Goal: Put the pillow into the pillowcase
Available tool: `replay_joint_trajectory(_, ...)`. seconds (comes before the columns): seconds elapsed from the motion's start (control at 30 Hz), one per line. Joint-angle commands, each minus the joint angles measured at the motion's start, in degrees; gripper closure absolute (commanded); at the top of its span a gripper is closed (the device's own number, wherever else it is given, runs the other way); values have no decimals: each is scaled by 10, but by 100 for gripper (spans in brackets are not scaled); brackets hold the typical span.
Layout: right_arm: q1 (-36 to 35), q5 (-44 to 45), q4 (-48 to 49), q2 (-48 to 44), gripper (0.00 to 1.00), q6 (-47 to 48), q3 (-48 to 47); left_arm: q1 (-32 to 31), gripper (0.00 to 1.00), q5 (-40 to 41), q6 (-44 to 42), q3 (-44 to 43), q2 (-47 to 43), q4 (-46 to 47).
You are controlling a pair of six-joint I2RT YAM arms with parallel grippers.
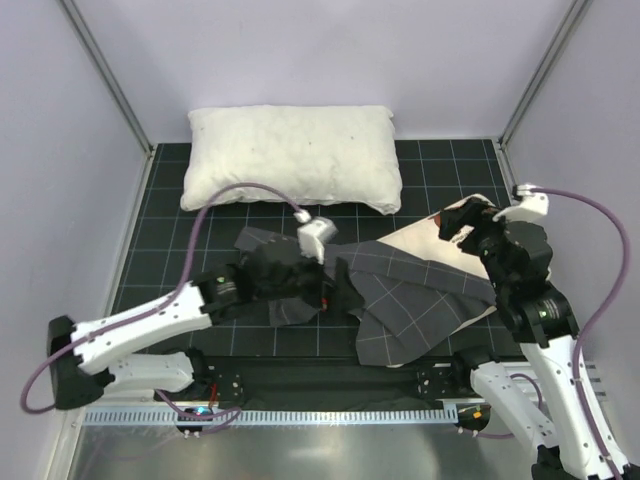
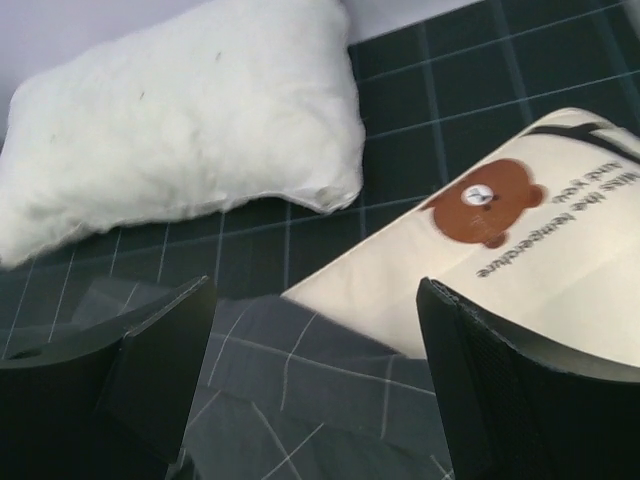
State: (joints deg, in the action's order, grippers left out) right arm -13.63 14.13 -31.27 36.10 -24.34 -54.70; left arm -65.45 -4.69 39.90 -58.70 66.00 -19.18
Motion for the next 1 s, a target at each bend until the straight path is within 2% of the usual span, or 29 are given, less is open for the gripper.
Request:
replay_joint_trajectory(0.0,1,-213,67,68,11,52,20,96,4,40,24,58,-83,-38)
replay_joint_trajectory(0.07,-17,-269,76,106,11,68,19,131,2,42,35,78,-112,-52)
replay_joint_trajectory(0.1,-40,-264,77,149,11,82,11,158,0,68,41,89,-125,-59)
replay_joint_trajectory(0.13,-70,-237,73,167,11,113,5,168,0,85,49,106,-146,-63)
replay_joint_trajectory(0.17,-147,-194,69,191,11,130,-3,176,0,93,54,118,-154,-65)
replay_joint_trajectory(0.23,-203,-122,61,258,11,164,-32,197,0,118,64,146,-172,-69)
replay_joint_trajectory(0.27,-239,-114,60,280,11,173,-51,206,0,124,71,155,-176,-72)
replay_joint_trajectory(0.4,-284,-92,67,388,11,220,-94,217,0,160,89,193,-179,-83)
replay_joint_trajectory(0.53,-299,-89,67,495,11,263,-138,219,0,184,109,230,-177,-82)
replay_joint_trajectory(0.7,-310,-133,72,564,11,303,-171,224,1,191,128,285,-188,-53)
replay_joint_trajectory(0.8,-329,-128,66,601,11,321,-185,228,5,180,129,306,-178,-32)
replay_joint_trajectory(0.83,-335,-124,65,609,11,322,-189,228,10,174,129,312,-172,-14)
replay_joint_trajectory(0.87,-336,-123,60,620,19,324,-197,228,13,167,130,317,-167,-3)
replay_joint_trajectory(0.9,-336,-119,59,635,29,323,-201,228,21,149,130,328,-153,12)
replay_joint_trajectory(0.93,-336,-113,58,641,47,322,-204,228,23,138,130,333,-146,26)
replay_joint_trajectory(0.97,-336,-108,56,644,72,319,-211,228,28,131,128,336,-139,45)
